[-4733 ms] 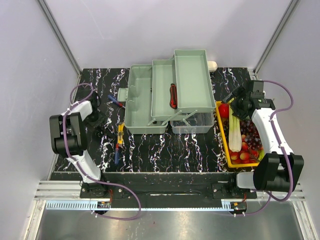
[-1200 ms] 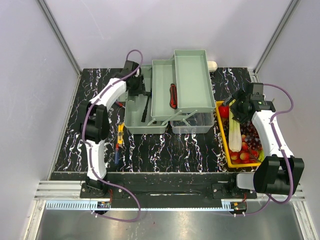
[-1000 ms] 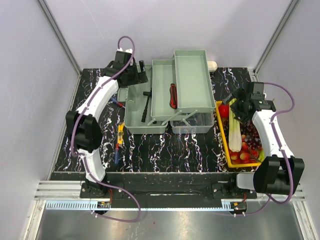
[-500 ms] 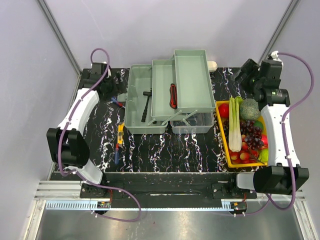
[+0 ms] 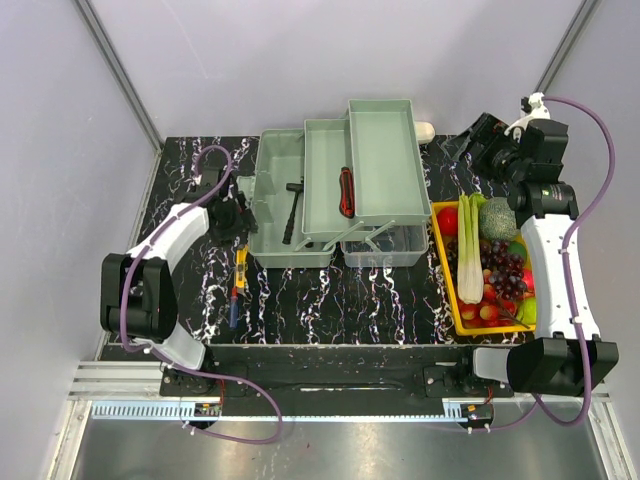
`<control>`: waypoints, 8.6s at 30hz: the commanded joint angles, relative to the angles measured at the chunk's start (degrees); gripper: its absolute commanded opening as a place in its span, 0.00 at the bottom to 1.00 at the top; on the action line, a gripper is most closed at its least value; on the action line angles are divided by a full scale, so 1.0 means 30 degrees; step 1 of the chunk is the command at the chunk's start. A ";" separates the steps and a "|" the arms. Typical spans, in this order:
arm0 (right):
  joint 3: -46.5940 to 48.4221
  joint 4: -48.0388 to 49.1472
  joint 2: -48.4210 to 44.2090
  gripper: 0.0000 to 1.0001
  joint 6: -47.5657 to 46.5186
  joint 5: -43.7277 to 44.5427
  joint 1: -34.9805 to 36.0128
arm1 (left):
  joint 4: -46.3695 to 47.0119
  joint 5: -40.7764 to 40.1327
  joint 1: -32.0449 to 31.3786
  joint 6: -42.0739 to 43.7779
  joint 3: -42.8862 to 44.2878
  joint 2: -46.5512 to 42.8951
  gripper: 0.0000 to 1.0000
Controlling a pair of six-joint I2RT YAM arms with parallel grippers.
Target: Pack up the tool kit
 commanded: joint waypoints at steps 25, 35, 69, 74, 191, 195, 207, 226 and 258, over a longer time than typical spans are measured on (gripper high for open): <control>-0.0694 0.0528 -0.0656 0.99 -0.0245 -0.0307 -0.0077 | 0.1253 -0.1809 0.0444 -0.0040 -0.2373 -0.6576 0.88; -0.1280 0.0528 -0.0745 0.98 -0.0099 -0.0043 -0.0049 | -0.2228 -0.3749 0.1880 -0.2825 -0.4601 -0.6787 0.72; -0.0461 0.0907 -0.0394 0.99 -0.0303 -0.1884 -0.0049 | -0.1262 -0.2893 -0.0815 -0.3675 -0.7886 -0.4059 0.03; -0.0226 0.1727 -0.0276 0.99 -0.0129 -0.3232 -0.0077 | -0.2345 -0.4504 -0.0815 -0.3735 -0.6423 -0.5056 0.00; 0.3965 -0.4453 0.2537 0.64 -0.1887 1.0065 0.8770 | 0.1170 0.1672 0.4956 -0.6050 0.9044 0.8090 0.60; 0.3701 -0.4306 0.2361 0.65 -0.1827 1.0152 0.8770 | 0.0991 0.3046 0.4986 -0.5582 1.1271 1.0348 0.56; 0.3700 -0.4277 0.2624 0.66 -0.1653 1.0299 0.8770 | -0.1144 0.3023 0.5103 -0.3999 1.4498 1.3896 0.56; 0.3700 -0.4277 0.2770 0.66 -0.1183 0.9363 0.8770 | -0.3959 -0.2252 0.5073 -0.0806 1.5378 1.4160 0.36; 0.1093 0.2986 0.2037 0.99 -0.1212 -0.6221 0.9033 | -0.0329 0.4598 0.3378 0.2155 1.1044 -0.1185 0.00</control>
